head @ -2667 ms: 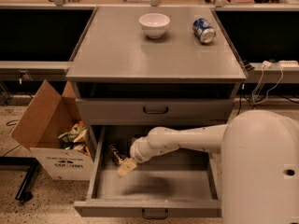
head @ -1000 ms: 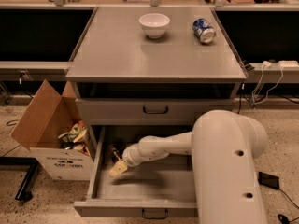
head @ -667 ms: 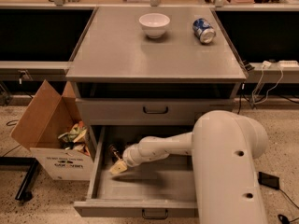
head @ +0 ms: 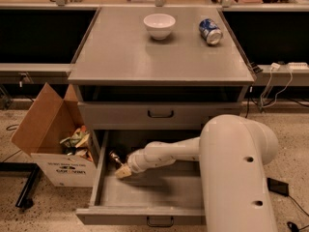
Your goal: Pick orange can from middle drawer and place on counter
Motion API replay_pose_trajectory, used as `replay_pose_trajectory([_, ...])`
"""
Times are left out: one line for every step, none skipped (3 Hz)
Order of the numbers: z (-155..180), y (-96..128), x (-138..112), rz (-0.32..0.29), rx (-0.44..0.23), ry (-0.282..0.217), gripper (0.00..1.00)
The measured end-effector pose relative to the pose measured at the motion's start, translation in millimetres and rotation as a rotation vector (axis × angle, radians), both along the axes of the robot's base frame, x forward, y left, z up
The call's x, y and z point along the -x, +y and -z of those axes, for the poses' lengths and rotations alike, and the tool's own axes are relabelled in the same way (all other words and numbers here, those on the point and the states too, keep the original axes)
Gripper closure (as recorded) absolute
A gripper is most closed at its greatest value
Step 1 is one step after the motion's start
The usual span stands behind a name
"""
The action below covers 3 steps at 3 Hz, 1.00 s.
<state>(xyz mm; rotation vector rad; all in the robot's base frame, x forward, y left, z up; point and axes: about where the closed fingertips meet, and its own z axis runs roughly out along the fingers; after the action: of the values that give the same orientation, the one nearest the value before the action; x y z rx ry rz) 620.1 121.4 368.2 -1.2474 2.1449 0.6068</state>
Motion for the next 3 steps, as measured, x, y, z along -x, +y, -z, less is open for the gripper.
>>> replay_pose_trajectory([-4.2,-9.1,2.7,-0.001,0.009,-0.008,0.86])
replay_pose_trajectory([-11.6,-25.1,4.9,0.01,0.027,-0.019,1.0])
replay_pose_trajectory([-22.2,-46.2,7.8,0.041,0.058,-0.035,1.0])
